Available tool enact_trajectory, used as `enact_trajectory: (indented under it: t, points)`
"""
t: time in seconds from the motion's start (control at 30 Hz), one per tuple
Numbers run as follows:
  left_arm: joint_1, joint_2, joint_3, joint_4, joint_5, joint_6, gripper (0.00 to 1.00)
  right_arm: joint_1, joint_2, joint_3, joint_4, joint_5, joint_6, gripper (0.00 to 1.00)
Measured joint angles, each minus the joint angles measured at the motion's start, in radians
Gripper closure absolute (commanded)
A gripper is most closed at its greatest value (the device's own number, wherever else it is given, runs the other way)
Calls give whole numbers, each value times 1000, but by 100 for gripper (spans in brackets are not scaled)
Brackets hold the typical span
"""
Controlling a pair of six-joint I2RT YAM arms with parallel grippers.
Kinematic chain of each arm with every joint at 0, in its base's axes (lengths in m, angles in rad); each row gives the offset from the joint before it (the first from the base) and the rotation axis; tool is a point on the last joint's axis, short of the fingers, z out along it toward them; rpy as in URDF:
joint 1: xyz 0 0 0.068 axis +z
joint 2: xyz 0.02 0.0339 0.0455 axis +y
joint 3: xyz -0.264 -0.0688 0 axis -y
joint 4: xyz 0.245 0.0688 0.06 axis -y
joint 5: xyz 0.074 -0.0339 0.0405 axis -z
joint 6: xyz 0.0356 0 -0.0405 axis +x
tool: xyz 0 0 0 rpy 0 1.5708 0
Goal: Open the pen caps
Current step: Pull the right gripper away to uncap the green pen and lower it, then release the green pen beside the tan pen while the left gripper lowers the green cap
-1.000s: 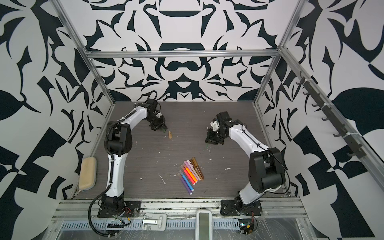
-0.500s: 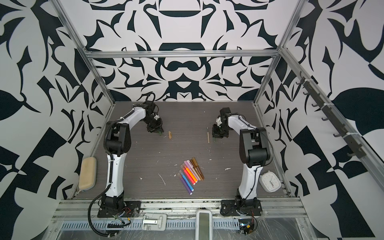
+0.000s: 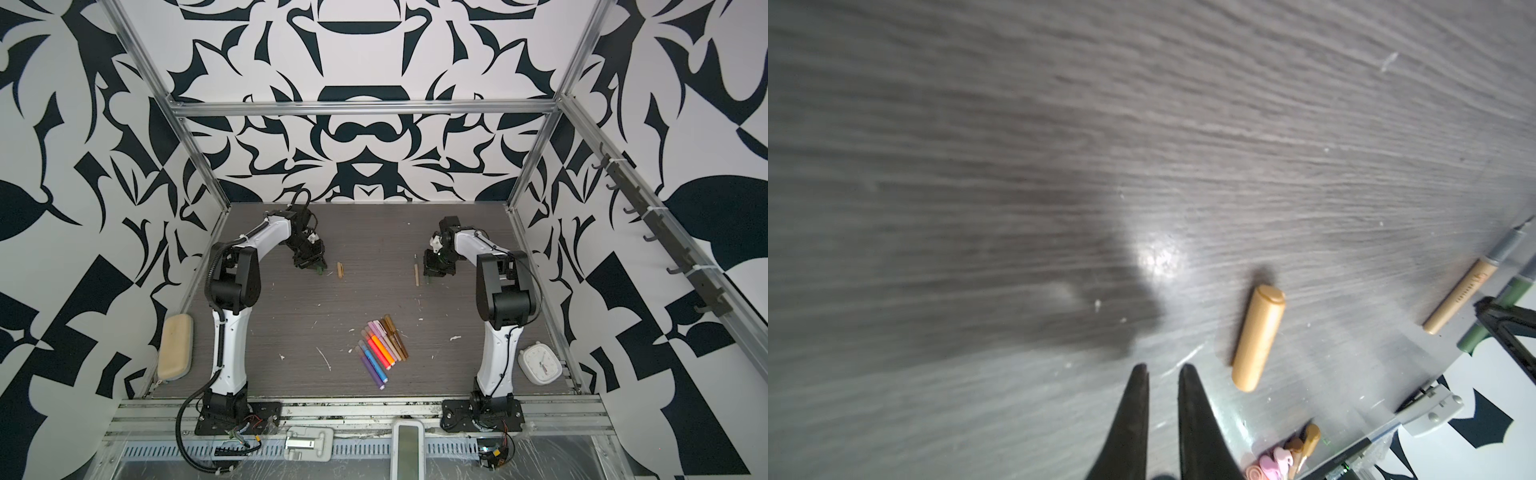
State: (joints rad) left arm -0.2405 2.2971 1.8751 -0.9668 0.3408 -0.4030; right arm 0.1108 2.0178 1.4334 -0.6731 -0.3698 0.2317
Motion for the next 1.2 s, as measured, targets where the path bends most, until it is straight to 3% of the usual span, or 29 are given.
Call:
enact_trajectory:
  t: [0.13,0.37,0.6,0.73,0.8,1.2]
  points:
    - [0,-6,-4,0,0,0,95,0,26,10,3,-19,0,65]
    - [0,-18,-43,3,0,1,95,0,36,10,12,-48,14,61]
    - [0,-23,-50,4,6,1,95,0,36,11,28,-101,41,50]
    - [0,-26,-50,4,8,1,95,0,36,11,38,-110,54,40]
    - [0,-28,-50,3,8,1,95,0,36,11,41,-113,58,26]
    - [0,-39,-54,5,17,4,95,0,8,9,50,-108,69,25]
